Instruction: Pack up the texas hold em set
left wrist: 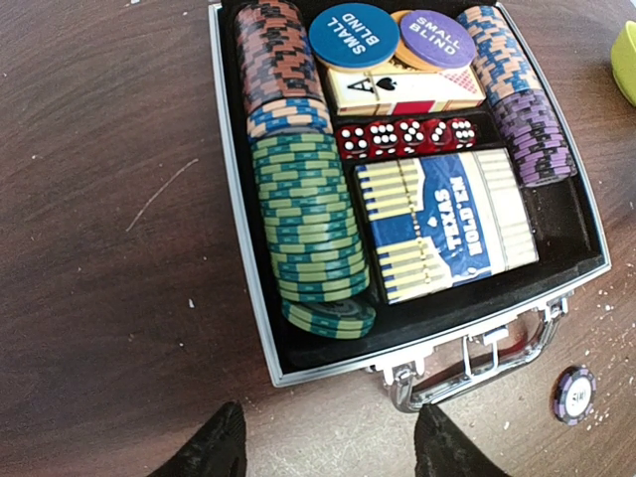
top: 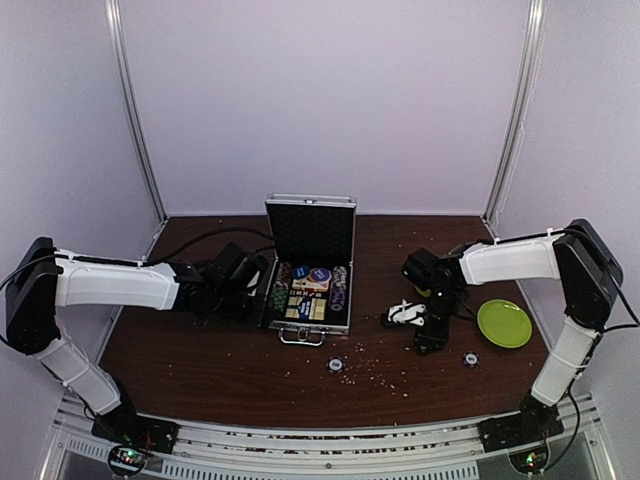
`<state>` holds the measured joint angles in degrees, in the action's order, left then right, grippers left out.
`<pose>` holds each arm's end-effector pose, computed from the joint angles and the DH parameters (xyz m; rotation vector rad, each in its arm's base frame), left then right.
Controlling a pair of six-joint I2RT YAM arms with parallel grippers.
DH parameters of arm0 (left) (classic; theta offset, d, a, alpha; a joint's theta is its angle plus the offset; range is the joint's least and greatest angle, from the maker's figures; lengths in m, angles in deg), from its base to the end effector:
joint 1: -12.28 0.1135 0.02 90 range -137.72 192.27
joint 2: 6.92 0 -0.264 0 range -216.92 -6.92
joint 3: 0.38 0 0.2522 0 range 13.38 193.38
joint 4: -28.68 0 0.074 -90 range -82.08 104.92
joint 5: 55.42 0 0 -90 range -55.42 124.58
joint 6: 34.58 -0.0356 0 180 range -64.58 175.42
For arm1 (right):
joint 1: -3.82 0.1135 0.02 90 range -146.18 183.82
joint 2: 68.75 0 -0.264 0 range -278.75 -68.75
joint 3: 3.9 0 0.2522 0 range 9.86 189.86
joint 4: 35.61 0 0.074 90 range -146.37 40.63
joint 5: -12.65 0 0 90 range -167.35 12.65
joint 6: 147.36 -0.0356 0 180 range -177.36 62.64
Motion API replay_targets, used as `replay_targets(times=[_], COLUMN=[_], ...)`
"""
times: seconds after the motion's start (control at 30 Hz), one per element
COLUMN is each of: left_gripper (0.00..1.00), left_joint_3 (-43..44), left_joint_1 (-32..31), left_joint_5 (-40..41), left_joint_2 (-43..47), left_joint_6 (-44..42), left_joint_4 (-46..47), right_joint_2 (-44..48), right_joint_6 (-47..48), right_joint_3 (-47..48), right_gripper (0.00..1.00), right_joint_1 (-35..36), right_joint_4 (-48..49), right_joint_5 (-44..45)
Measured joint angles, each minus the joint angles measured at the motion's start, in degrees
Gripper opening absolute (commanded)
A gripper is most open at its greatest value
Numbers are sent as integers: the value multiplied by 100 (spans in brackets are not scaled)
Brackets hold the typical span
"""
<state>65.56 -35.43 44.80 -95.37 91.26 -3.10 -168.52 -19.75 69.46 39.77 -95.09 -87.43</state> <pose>0.2129 -0.2247 0.1923 0.1896 2.5305 -0.3752 0.2380 0.1803 0.1527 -1.8374 2.4418 0.2679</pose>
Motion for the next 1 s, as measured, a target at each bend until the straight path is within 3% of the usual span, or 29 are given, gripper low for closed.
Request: replay_targets(times=[0.6, 0.87, 1.0], left_gripper=[59, 59, 59], left_joint_3=[-46, -46, -103], left_joint_1=[0, 0, 0], left_joint_5=[20, 35, 68], left_joint_2=[0, 0, 20], left_joint_6=[87, 96, 118], left_joint_4=[2, 2, 2], right_joint_2=[-2, -59, -129], right_joint_6=[-76, -199, -238], right_joint_3=[-11, 146, 660], right_gripper=[37, 37, 37], right_joint_1=[181, 343, 623], right_joint_4=[-2, -138, -363], right_joint_5=[140, 170, 146])
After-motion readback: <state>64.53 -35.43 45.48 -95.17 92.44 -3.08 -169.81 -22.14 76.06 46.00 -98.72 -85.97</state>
